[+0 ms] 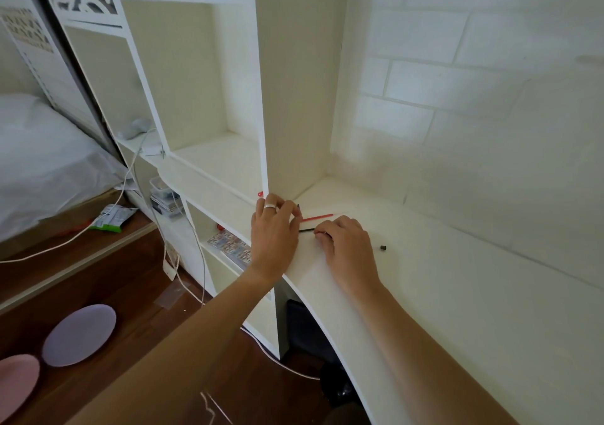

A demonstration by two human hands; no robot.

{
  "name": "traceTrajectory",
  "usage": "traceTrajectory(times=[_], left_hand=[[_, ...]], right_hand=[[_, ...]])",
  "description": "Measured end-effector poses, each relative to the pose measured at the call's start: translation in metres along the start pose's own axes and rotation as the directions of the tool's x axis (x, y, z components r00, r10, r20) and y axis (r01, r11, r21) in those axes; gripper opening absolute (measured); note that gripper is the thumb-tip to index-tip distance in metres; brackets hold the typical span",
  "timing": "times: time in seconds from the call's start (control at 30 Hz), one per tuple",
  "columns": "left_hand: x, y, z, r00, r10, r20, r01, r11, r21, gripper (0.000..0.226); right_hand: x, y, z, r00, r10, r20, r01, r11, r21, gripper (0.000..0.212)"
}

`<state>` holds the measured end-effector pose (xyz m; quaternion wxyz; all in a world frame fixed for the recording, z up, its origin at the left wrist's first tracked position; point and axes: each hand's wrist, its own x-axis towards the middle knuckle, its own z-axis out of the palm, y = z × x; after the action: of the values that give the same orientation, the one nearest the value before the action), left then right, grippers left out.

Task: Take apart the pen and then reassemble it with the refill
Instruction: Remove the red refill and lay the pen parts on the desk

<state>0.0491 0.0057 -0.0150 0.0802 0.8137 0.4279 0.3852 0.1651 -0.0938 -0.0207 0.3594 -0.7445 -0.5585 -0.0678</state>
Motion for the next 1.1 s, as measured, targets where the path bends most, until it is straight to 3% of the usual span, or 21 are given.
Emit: traceTrajectory(times=[0.27,0.4,0.57,0.77,0.97,1.1], left_hand=[[-0.014,-0.005,-0.01,0.995,0.007,0.098,-0.017,0.995,0.098,0.011],[-0.014,-0.004,-0.013,0.989,-0.016,0.145,-0.003,0.991,0.134,0.011],[-0.016,-0.003,-0.018,0.983,0.015,0.182,-0.056,0.973,0.225,0.012],[-0.017,-0.02,-0.026,0.997,0.002,0.081,-0.025,0.958,0.285,0.015],[-0.02,-0.028,-0.027,0.993,0.064,0.1,-0.089,0.961,0.263,0.024],[-0.022,-0.028,-0.027,0.991,0.079,0.112,-0.104,0.964,0.243,0.018]], right_hand=[[0.0,0.0,-0.001,0.995,0.087,-0.047,-0.078,0.984,0.16,0.019],[-0.002,0.0,-0.003,0.988,0.095,-0.118,-0.074,0.981,0.177,0.01],[-0.004,0.004,-0.004,0.961,0.152,-0.23,-0.175,0.981,-0.08,0.013],[-0.005,0.008,0.0,0.963,0.204,-0.177,-0.224,0.969,-0.103,0.016],[-0.003,0.007,0.001,0.981,0.133,-0.141,-0.143,0.988,-0.061,0.013],[-0.003,0.008,0.0,0.98,0.139,-0.141,-0.147,0.988,-0.043,0.012]])
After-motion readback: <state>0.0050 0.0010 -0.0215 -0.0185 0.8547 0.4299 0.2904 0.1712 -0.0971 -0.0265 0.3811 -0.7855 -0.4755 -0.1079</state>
